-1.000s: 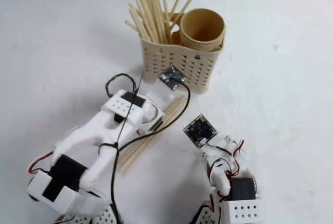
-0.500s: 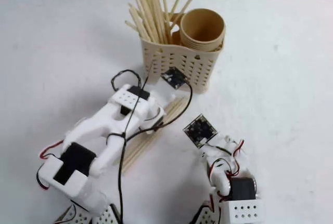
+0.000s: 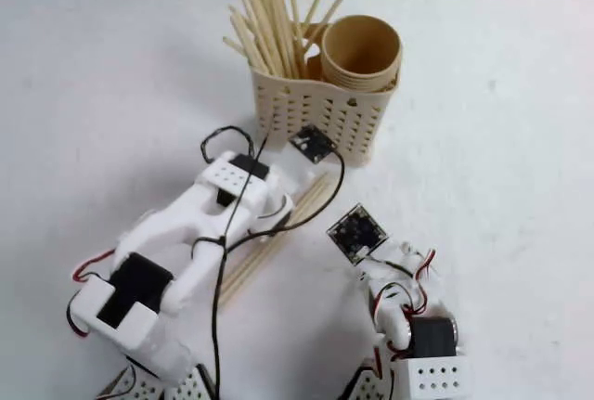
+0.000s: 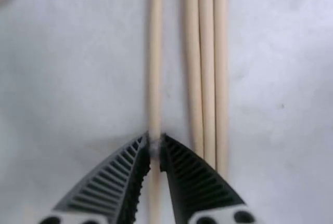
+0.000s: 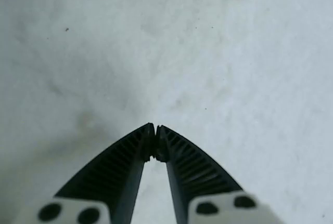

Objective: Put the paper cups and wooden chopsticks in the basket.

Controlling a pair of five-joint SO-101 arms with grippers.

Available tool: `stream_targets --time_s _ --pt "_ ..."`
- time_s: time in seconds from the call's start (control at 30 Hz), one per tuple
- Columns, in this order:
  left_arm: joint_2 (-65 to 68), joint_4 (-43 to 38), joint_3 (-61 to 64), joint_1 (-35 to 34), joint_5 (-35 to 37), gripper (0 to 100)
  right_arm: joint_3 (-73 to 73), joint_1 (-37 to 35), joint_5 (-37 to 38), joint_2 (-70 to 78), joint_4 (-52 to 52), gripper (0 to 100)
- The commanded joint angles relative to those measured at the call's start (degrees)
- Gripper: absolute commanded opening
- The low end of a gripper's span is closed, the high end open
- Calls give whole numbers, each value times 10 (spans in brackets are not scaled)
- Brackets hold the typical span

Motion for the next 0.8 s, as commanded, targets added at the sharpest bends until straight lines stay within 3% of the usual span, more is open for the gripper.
stream_targets --time_s 0.0,0.43,0.67,0.77 --pt "-7 30 -18 -3 4 24 5 -1 3 -2 4 19" --pt "-330 55 19 -66 1 24 5 -1 3 -2 4 19" --pt "-487 92 -95 -68 11 24 5 -1 3 -2 4 19" --pt "-504 66 -167 -70 56 24 5 -1 3 -2 4 19"
